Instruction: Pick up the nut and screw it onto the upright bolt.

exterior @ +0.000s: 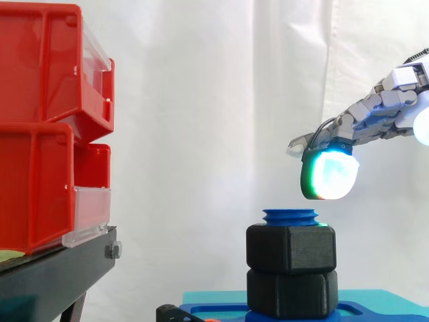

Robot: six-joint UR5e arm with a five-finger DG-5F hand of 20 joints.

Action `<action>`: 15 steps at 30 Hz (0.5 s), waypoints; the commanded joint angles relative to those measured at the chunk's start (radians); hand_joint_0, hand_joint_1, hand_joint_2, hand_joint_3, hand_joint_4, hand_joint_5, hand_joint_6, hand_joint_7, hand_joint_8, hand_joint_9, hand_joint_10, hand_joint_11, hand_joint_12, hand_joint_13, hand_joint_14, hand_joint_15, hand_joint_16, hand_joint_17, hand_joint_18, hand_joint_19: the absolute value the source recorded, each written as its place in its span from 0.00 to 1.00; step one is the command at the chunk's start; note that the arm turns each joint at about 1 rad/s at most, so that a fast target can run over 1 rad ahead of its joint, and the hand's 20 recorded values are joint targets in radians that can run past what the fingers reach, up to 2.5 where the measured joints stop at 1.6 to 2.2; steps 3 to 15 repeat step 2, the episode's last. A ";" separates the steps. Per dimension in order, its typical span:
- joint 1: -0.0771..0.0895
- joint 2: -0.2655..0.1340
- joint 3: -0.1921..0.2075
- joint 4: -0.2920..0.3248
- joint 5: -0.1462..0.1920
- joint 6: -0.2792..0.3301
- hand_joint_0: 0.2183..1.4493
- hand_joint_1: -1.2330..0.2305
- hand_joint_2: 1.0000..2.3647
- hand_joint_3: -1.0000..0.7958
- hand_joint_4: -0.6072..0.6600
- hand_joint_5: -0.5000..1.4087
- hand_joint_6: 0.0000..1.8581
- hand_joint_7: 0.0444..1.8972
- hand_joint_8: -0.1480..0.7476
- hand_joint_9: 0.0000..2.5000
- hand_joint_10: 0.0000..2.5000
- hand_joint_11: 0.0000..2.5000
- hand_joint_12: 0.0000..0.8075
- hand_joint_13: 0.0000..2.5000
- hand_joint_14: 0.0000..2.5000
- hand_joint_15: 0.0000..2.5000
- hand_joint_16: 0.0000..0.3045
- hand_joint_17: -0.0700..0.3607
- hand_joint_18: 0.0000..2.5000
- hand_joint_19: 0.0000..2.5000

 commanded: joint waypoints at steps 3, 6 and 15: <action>0.000 0.000 0.000 0.000 0.000 0.000 0.21 0.62 0.00 0.28 0.53 0.14 0.27 0.37 0.37 0.03 0.00 0.00 0.43 0.00 0.00 0.00 0.14 0.39 0.00 0.00; 0.000 0.000 0.000 0.000 0.000 0.000 0.21 0.62 0.00 0.28 0.53 0.14 0.27 0.37 0.37 0.03 0.00 0.00 0.43 0.00 0.00 0.00 0.14 0.39 0.00 0.00; 0.000 0.000 0.000 0.000 0.000 0.000 0.21 0.62 0.00 0.28 0.53 0.14 0.27 0.37 0.37 0.03 0.00 0.00 0.43 0.00 0.00 0.00 0.14 0.39 0.00 0.00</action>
